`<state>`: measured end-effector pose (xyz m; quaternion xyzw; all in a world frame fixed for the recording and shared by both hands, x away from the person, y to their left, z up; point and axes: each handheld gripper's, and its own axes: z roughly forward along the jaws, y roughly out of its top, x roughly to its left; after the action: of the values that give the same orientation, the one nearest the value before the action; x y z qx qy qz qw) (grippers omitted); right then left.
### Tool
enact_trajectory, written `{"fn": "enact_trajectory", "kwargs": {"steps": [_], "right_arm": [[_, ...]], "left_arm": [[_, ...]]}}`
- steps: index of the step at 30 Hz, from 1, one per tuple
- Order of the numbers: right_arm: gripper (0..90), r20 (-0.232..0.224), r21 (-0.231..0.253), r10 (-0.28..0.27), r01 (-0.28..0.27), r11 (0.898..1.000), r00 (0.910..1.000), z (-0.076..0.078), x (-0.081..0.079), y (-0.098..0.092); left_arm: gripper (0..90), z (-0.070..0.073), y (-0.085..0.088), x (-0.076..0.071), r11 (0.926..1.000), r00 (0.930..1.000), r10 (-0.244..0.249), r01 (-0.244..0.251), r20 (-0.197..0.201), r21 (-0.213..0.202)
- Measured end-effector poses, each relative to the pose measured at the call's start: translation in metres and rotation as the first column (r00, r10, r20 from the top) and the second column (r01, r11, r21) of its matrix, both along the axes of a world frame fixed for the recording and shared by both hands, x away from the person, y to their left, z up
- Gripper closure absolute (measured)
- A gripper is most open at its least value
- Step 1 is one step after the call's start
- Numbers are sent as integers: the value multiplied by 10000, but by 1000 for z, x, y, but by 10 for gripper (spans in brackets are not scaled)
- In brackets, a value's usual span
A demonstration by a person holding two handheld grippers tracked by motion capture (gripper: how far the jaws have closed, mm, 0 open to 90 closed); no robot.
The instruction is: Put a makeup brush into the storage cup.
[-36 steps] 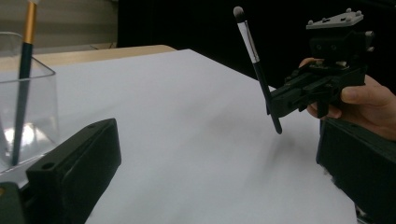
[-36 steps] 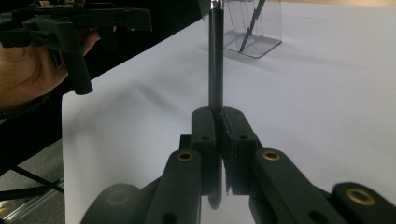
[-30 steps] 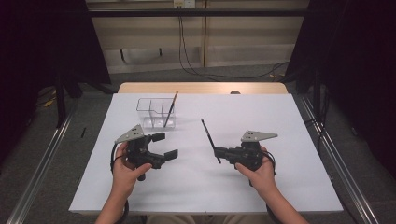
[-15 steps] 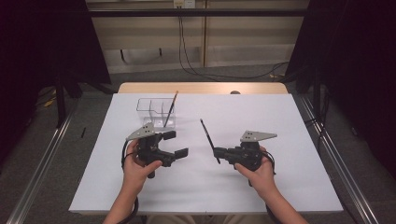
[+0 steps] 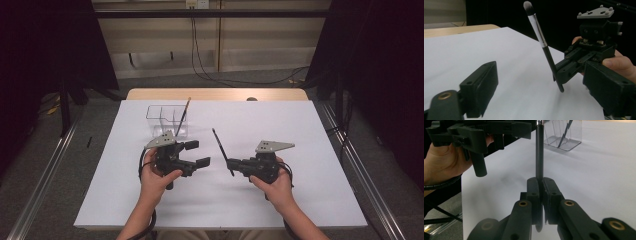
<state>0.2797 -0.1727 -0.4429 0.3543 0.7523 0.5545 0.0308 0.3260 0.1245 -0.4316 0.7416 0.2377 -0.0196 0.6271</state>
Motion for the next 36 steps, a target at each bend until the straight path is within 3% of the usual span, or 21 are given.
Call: {"fn": "enact_trajectory", "kwargs": {"steps": [8, 13, 26, 36], "right_arm": [[846, -6, 56, 25, -25, 10000, 10000, 0, 0, -1], [846, 9, 64, 50, -50, 10000, 10000, 0, 0, -1], [846, 62, 61, 156, -156, 9999, 9999, 1, -1, 3], [846, 111, 44, 200, -201, 9998, 9997, 1, -2, 4]], "left_arm": [[267, 0, -12, 1, 9997, 9998, -190, 189, 106, 126], [281, -2, -18, 2, 9996, 9989, -253, 258, 404, -110], [312, -4, -35, 5, 9969, 9973, -739, 737, -52, -259], [558, -7, -41, 5, 9955, 9965, -795, 780, -264, -530]]}}
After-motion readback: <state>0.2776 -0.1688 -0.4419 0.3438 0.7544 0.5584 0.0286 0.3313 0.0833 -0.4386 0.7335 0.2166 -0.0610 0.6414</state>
